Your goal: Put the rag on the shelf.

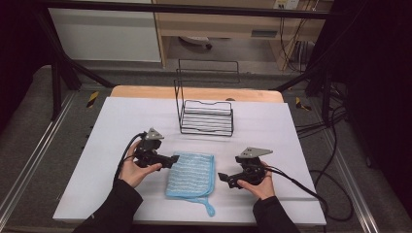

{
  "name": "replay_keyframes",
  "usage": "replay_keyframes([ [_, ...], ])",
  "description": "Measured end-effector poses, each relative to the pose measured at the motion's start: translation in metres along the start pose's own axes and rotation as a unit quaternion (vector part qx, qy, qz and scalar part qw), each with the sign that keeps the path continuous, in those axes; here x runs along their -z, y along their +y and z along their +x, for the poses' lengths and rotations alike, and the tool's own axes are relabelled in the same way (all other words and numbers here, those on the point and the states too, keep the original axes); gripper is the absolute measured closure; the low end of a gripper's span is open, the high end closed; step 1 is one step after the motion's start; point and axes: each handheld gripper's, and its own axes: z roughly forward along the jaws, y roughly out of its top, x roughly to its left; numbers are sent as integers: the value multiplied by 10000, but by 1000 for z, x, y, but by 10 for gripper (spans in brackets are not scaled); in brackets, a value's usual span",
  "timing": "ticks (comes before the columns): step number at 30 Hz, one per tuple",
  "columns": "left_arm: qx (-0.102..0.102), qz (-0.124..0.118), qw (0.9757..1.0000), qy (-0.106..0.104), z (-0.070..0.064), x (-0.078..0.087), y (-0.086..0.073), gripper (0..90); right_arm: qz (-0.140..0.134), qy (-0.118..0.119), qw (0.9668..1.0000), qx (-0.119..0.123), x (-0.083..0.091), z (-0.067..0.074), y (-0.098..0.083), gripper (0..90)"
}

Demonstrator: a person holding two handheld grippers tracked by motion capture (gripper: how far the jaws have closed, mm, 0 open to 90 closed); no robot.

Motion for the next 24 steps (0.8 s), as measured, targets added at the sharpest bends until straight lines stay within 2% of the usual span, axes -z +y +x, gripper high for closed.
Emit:
replay_keyframes([
  [6, 208, -1, 9998, 23, 5, -18, 3, 183, 41, -27, 10000, 2, -1, 0, -1, 22],
  [8, 231, 89, 9997, 86, 7, -25, 1, 234, 31, -33, 10000, 11, -1, 1, -1, 24],
  [11, 271, 209, 9994, 66, 9, -32, -3, 302, 45, -47, 10000, 15, -2, 0, -1, 25],
  [13, 254, 278, 9993, 90, 9, -34, -5, 337, 58, -44, 10000, 5, -3, 0, -2, 27],
  [18, 382, 286, 9988, -49, 9, -37, -9, 494, 103, -13, 9999, -12, -4, 1, -2, 30],
  [21, 357, 380, 9986, -62, 7, -40, -12, 540, 111, 19, 9999, -27, -6, 1, -3, 31],
  [24, 358, 356, 9986, -141, 6, -40, -14, 602, 109, 34, 9999, -44, -5, 1, -3, 32],
])
